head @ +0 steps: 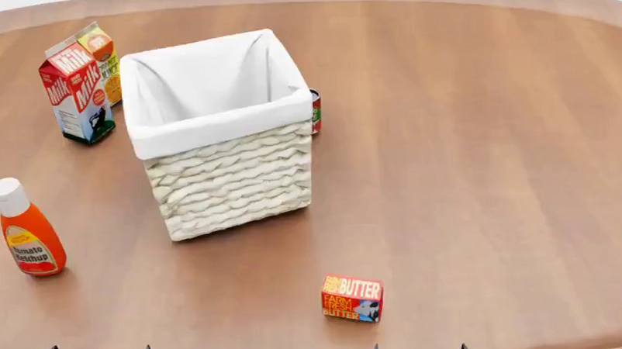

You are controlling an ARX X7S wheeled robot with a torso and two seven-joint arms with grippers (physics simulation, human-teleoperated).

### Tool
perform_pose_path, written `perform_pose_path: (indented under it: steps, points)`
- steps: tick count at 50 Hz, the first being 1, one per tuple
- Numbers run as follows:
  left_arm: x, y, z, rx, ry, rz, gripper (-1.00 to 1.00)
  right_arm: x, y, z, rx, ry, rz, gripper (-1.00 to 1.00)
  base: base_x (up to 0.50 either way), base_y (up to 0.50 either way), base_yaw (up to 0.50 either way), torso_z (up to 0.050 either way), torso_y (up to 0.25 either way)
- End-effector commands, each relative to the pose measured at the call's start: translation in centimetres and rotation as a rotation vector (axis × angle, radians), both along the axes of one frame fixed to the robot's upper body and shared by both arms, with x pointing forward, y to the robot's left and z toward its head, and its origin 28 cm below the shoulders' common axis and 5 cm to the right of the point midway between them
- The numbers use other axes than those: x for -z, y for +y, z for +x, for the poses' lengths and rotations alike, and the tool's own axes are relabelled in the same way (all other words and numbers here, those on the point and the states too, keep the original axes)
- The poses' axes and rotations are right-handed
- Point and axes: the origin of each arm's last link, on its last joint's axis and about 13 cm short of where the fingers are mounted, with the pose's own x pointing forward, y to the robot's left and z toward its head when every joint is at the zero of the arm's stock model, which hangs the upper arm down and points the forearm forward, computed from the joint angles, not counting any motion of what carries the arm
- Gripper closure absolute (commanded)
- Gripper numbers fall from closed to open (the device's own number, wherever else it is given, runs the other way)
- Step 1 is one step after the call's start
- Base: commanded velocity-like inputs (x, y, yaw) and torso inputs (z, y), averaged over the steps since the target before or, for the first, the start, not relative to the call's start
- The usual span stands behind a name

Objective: Pick up the butter and put it in the basket.

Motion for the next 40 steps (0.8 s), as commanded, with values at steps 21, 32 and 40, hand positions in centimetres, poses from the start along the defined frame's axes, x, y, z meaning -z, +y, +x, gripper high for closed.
perform_pose_path:
  steps: [21, 32, 40]
  points:
    - [0.1, 0.2, 0.0, -0.051, 0.008, 0.008, -1.00, -0.1, 0.1, -0.3, 0.010, 0.001, -0.011, -1.00, 0.00, 0.00, 0.00, 0.000, 0.000]
    - [-3.9, 0.1, -0.5, -0.017, -0.081, 0.033, -1.00, -4.6, -0.1, -0.8, 0.032, -0.129, 0.000, -1.00, 0.00, 0.00, 0.00, 0.000, 0.000]
    - [-8.6, -0.5, -2.1, -0.008, -0.229, 0.036, -1.00, -9.6, 0.3, -2.2, 0.021, -0.273, -0.027, -1.00, 0.00, 0.00, 0.00, 0.000, 0.000]
